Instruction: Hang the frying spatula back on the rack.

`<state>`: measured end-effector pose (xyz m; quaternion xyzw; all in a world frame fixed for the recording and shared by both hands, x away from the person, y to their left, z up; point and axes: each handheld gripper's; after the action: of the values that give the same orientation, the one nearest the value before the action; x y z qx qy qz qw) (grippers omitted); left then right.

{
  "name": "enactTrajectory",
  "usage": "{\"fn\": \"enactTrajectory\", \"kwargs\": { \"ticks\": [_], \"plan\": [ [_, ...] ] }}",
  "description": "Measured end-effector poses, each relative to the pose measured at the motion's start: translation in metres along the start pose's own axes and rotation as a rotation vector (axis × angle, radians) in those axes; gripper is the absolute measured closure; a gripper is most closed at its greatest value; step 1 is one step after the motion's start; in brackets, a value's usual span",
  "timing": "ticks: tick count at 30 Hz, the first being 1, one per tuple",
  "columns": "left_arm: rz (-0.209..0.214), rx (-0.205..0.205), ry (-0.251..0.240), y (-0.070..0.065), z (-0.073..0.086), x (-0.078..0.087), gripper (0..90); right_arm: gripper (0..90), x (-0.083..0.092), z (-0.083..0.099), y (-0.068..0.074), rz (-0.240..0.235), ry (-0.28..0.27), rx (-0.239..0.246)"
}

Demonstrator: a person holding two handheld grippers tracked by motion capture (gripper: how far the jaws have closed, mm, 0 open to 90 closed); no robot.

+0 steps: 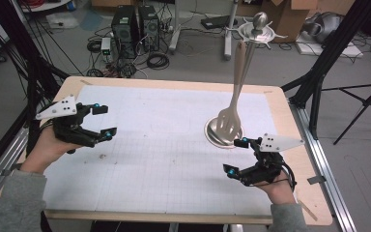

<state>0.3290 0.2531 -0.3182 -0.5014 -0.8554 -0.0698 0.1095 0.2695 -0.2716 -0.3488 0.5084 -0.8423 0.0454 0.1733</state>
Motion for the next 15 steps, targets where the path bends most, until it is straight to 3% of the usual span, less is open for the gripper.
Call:
{"fn": "enactTrajectory", "kwargs": {
  "ticks": [15],
  "plan": [
    [-0.067,0.015,0.007,-0.002,0.022,0.018,15.5,5.6,-0.003,0.000,-0.002,-0.003,0.004,-0.006]
  ]
}}
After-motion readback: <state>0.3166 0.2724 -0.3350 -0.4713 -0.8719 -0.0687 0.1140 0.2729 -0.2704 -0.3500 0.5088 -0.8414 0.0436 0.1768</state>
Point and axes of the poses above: each handheld gripper's, and its own axes: x roughly backward along the jaws, z roughly out of its underside, y roughly to its left, and after that the axes turned 1 degree about z, right-handed
